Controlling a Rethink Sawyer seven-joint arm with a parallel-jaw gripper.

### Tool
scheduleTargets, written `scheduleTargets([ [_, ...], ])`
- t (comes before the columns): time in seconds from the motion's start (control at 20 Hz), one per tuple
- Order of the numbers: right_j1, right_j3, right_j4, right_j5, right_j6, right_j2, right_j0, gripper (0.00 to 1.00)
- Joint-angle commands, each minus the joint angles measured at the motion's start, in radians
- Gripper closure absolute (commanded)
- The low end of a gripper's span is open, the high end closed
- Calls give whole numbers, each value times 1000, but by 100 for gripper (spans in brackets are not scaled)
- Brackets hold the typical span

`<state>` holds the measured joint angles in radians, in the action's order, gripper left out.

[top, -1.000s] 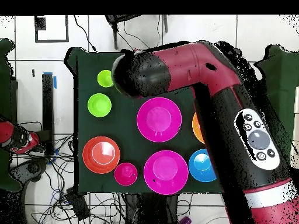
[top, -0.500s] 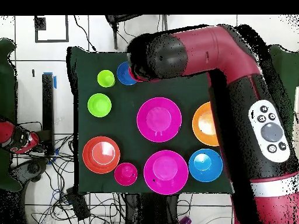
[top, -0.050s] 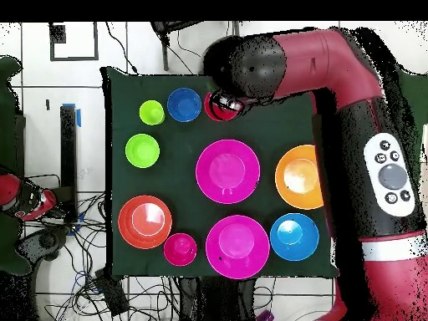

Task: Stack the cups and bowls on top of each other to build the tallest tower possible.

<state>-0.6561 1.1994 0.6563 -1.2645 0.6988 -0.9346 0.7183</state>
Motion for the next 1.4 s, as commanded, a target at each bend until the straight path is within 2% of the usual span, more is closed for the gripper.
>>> scheduleTargets([
  [0.05,104,-90,144,-132,-493,54,-15,100],
  [0.35,145,-163,179,-139,-606,57,-19,100],
  [0.8,189,-248,137,-171,-791,49,8,100],
  [1.0,217,-242,101,-151,-868,32,38,100],
  [1.4,260,-233,134,-99,-1103,38,102,100],
])
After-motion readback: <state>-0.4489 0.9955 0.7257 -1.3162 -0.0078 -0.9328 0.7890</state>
